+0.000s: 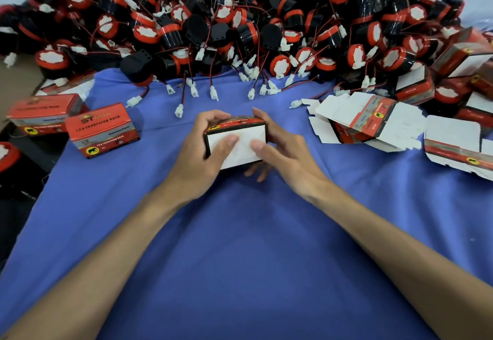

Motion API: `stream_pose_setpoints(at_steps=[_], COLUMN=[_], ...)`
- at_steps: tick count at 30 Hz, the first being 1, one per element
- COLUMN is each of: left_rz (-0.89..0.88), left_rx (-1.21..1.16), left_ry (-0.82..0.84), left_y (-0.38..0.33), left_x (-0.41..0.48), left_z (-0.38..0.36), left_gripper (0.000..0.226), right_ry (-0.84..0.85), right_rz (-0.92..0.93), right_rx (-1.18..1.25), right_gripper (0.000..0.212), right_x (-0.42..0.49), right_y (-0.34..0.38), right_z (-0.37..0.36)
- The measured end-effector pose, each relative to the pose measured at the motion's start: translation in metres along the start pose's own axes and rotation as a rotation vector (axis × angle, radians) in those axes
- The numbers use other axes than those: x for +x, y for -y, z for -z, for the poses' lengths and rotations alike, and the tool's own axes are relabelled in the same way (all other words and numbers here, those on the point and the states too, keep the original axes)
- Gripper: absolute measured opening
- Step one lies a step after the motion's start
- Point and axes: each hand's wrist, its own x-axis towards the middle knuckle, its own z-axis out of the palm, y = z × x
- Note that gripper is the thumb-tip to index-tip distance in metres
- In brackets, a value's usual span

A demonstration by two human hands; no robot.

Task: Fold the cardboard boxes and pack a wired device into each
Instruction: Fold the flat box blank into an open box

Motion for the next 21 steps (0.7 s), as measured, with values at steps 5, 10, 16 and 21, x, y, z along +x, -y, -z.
stream_pose_setpoints(at_steps=[5, 10, 16, 21], left_rz=[-0.030, -0.040, -0.059, 0.030], left_rx=[-0.041, -0.012, 0.073, -0.022], left_ry=[0.033, 0.073, 0.010, -0.053], left_y=[-0.002, 0.001, -0.003, -0.004], left_x=[0.000, -0.002, -0.003, -0.003], left_z=[0.002, 0.004, -0.005, -0.007], left_gripper=[0.035, 0.042, 0.047, 0.047], right_ry=[-0.140, -0.206, -0.328, -0.336], right_rz=[0.067, 0.090, 0.121, 0.169], right_rx=[-0.165, -0.223, -0.354, -0.433], right_gripper=[0.062, 0.056, 0.044, 0.047], right_x=[0.001, 0.000, 0.003, 0.003], right_y=[-0.006, -0.010, -0.010, -0.008], right_z=[-0.009, -0.011, -0.012, -0.012])
